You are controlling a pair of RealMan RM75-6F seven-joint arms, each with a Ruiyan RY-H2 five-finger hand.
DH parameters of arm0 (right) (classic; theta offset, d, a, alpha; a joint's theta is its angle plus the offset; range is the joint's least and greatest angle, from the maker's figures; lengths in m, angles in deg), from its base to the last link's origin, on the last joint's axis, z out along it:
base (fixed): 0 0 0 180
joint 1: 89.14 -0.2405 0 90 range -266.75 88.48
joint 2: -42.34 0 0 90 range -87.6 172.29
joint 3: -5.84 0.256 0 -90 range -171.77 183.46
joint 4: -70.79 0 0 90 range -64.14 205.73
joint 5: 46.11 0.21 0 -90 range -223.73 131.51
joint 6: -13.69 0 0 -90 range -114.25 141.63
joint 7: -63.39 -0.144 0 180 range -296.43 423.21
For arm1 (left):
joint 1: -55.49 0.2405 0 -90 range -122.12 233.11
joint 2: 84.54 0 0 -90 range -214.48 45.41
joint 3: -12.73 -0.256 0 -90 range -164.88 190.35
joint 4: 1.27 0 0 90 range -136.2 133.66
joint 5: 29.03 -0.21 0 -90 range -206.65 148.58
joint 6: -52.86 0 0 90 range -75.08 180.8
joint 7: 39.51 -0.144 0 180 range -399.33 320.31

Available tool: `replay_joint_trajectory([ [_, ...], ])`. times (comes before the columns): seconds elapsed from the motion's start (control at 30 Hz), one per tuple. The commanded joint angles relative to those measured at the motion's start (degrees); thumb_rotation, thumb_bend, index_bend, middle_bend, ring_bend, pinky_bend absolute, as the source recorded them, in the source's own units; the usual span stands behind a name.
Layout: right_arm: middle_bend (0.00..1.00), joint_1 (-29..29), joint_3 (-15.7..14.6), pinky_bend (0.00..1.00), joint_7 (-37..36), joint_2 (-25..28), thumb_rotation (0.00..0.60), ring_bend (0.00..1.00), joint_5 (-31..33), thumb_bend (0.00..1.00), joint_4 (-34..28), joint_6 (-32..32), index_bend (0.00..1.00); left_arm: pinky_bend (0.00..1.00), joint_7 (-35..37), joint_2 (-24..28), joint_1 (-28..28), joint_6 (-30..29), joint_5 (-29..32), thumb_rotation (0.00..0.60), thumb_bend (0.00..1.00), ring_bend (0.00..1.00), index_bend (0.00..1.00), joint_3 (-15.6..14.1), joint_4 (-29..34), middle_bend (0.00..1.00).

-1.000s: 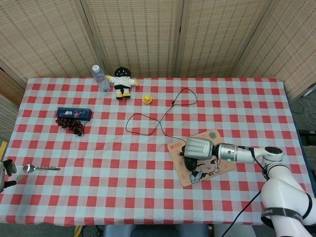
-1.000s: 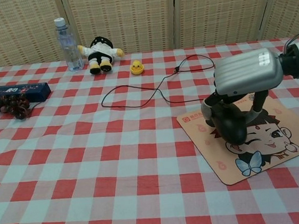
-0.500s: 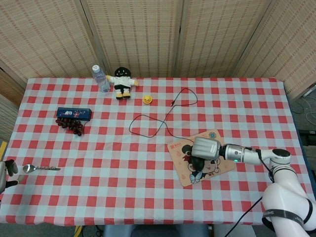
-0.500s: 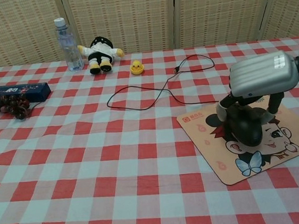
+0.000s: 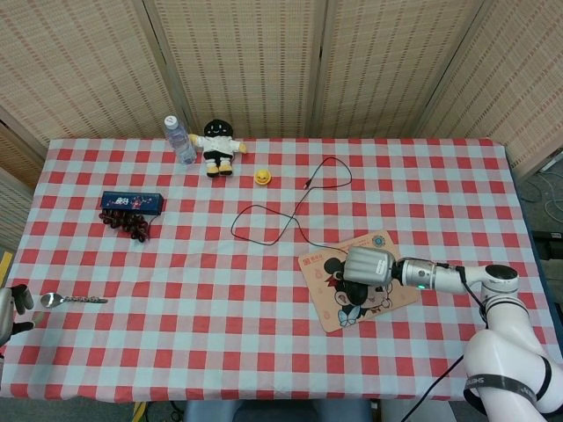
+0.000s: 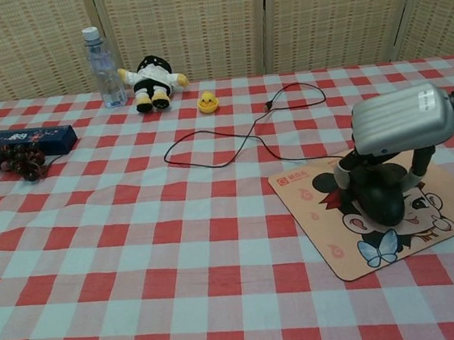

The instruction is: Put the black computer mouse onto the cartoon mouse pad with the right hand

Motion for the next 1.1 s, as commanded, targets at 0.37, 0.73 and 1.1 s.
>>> replay_joint_trajectory([
  [0.37,0.96,0.4,0.2,1.0,1.2,-0.1,0.6,0.91,0.9,0.0,0.7,-2.5,0.19,0.92,-0.3,-0.3,-0.2,0.2,0.1,0.6,0.17,0.87,0.83,-0.1,-0.1,0.68],
  [0.73,0.94,0.7,1.2,1.0,2.6,0.9,0.6,0.9,2.0,0.0,-0.1,-0.7,0.08,0.92,-0.3,0.0,0.0,-0.5,-0.4,0.6,0.17,0.87,0.83,-0.2,0.3,0.68],
  [1.1,0.93,2.1,3.0,1.0,9.6,6.9,0.6,0.89,3.7,0.0,-6.9,3.9,0.1,0.92,-0.5,0.4,0.3,-1.7,-2.5,0.6,0.17,0.87,0.83,-0.9,1.9,0.68],
])
